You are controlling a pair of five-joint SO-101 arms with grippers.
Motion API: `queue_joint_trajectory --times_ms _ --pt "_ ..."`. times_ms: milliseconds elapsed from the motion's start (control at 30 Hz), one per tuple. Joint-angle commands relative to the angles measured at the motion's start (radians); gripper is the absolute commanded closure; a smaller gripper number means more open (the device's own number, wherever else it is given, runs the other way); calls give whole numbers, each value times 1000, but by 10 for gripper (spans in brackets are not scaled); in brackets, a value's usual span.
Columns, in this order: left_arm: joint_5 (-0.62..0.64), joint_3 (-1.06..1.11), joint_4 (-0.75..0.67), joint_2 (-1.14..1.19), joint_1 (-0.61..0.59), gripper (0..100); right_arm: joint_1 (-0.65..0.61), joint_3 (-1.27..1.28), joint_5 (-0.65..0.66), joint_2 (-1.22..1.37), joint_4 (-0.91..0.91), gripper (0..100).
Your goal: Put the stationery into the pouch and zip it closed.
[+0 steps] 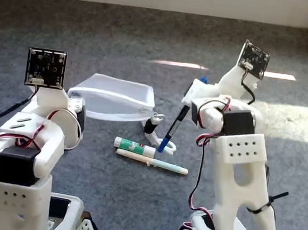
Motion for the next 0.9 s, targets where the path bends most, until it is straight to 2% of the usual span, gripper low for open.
queue_joint_trajectory --times_ms 0,133,333,533,667,867 --pt "-11 -110 8 4 2 993 -12 -19 12 -87 -4 993" --pt "-9 -107 8 21 2 993 -7 -22 15 -159 1 993" --pt "-2 -108 8 196 2 993 -12 -24 133 -318 -8 993" --pt "25 -108 8 277 2 993 -15 -24 138 -447 -114 993" --pt "78 -82 3 272 2 993 -113 -24 140 -512 -156 993" --pt "84 -30 -58 272 2 993 -269 -24 140 -572 -269 993"
